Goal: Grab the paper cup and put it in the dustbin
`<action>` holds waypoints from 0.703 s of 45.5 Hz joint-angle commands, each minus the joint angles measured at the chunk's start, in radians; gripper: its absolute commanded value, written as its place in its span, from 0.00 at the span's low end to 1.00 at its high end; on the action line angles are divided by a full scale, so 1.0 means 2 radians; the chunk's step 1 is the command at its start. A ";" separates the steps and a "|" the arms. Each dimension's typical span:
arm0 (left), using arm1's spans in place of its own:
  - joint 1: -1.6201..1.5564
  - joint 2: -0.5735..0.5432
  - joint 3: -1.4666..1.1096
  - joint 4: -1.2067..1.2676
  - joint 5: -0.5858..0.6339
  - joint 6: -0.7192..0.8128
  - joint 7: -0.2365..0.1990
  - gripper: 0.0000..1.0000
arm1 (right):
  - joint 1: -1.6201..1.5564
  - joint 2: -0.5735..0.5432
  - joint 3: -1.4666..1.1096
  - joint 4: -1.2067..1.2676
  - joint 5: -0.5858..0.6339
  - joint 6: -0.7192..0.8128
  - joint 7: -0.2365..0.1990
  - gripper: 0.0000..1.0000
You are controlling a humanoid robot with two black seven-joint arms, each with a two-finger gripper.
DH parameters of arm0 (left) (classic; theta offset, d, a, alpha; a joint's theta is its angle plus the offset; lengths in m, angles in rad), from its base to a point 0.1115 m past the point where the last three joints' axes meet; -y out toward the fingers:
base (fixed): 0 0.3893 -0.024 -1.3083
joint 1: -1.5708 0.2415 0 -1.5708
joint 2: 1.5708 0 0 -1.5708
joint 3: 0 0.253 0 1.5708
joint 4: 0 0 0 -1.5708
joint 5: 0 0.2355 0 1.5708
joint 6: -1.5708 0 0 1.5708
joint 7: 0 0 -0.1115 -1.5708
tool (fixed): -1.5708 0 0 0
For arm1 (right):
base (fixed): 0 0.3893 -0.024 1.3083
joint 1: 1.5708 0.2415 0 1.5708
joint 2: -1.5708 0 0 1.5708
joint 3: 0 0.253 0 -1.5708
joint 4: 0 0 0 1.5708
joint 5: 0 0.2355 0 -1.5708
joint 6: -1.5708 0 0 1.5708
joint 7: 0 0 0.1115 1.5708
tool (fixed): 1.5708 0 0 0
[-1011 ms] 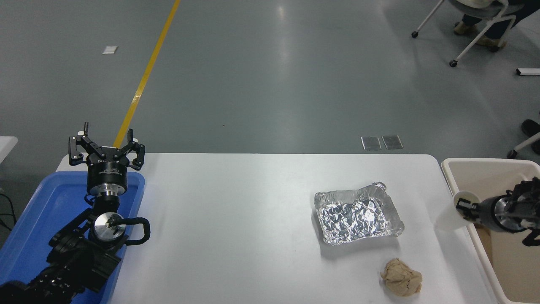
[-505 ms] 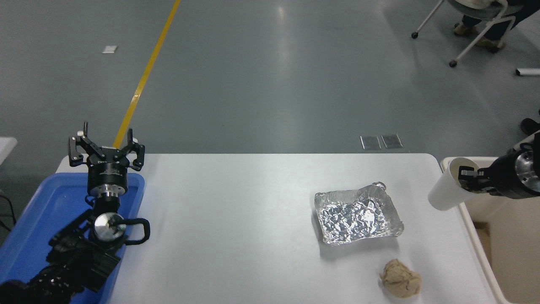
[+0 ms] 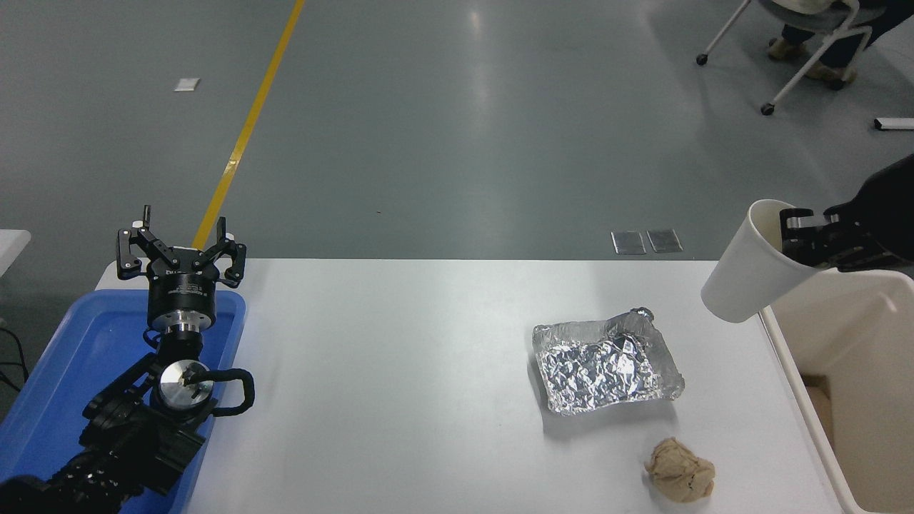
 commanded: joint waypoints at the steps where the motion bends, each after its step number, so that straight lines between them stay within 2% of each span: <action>1: 0.000 0.000 0.000 0.000 0.000 0.001 0.000 0.99 | 0.019 -0.006 -0.002 0.005 0.001 0.024 0.000 0.00; 12: 0.000 0.000 0.000 0.000 0.000 0.000 0.000 0.99 | -0.080 -0.048 -0.003 -0.051 0.000 -0.015 -0.004 0.00; 21: 0.000 0.000 0.000 0.000 0.000 0.000 0.000 0.99 | -0.219 -0.090 0.014 -0.169 0.001 -0.057 -0.004 0.00; 27: 0.000 0.000 0.000 0.000 0.000 0.000 0.000 0.99 | -0.332 -0.132 0.078 -0.272 0.001 -0.060 -0.004 0.00; 32: 0.000 0.000 0.000 0.000 0.000 0.000 0.000 0.99 | -0.444 -0.144 0.156 -0.363 0.000 -0.058 -0.004 0.00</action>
